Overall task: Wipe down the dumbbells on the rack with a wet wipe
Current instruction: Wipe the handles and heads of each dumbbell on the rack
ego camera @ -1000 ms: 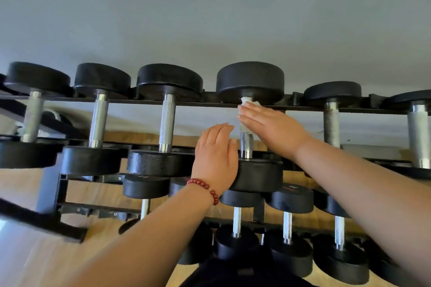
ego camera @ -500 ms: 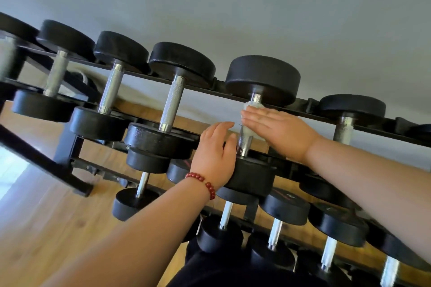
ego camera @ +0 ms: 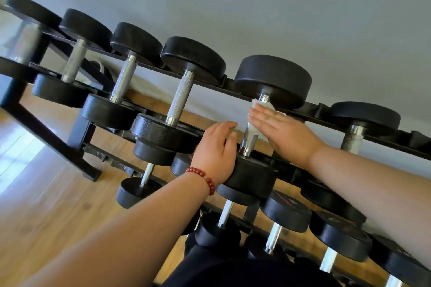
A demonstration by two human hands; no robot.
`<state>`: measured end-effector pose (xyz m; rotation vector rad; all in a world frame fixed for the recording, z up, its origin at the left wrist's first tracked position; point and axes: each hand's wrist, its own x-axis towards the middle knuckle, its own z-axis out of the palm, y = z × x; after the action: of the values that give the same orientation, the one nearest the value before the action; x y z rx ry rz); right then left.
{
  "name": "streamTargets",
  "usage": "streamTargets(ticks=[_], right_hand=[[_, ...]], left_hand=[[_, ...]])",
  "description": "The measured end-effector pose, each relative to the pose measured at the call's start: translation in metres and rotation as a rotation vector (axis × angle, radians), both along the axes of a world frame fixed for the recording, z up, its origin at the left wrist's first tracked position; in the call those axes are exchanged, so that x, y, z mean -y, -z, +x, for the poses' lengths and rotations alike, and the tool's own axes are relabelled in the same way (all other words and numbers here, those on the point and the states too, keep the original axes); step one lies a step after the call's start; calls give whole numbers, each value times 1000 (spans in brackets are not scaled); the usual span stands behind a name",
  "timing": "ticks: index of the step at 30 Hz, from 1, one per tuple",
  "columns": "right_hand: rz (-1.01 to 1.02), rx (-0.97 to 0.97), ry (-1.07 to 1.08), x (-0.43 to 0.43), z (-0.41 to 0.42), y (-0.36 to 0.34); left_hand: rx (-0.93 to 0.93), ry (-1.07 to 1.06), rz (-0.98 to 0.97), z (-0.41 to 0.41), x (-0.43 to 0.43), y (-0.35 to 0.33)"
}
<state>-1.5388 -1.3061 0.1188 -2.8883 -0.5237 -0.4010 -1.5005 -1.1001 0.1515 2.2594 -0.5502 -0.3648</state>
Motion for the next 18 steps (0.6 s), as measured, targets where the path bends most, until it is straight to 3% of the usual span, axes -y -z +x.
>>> streamTargets(ticks=[2, 7, 11, 16, 18], right_hand=[[20, -9, -83, 4, -2, 0], [-2, 12, 69, 4, 14, -6], [31, -16, -79, 3, -2, 2], [5, 14, 59, 7, 15, -7], [54, -31, -13, -1, 4, 7]], left_hand=[[4, -1, 6, 0, 0, -1], [8, -3, 19, -1, 0, -3], [13, -3, 25, -1, 0, -3], [4, -6, 27, -1, 1, -5], [11, -6, 30, -1, 2, -5]])
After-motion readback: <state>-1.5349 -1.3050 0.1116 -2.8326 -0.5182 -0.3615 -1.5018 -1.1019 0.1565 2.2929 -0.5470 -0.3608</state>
